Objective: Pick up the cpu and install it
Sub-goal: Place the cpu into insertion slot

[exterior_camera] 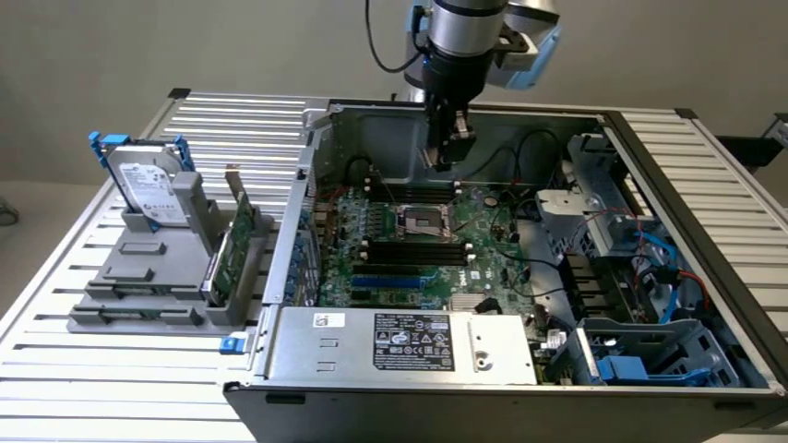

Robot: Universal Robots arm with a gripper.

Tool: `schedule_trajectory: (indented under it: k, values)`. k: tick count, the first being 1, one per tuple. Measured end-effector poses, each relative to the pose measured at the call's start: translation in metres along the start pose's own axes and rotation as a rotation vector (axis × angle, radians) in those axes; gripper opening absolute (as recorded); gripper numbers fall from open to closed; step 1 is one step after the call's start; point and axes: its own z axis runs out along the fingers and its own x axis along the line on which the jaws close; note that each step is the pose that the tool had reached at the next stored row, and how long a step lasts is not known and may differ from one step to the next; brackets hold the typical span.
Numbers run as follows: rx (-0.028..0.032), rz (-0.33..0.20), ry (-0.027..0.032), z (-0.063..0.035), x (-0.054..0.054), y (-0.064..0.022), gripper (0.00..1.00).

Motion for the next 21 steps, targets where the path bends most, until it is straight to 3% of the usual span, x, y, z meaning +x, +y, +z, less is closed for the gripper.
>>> schedule_trajectory:
  k: [5, 9, 15, 21]
  values:
    - [-0.0086, 0.073, -0.0027, 0.004, 0.0, -0.0007, 0.54]
    - [-0.0077, 0.078, -0.0059, 0.0085, 0.0, -0.0099, 0.54]
    - [-0.0139, 0.126, -0.0136, 0.0163, 0.0, -0.013, 0.54]
    - [-0.0132, 0.128, -0.014, 0.0204, -0.006, -0.0251, 0.54]
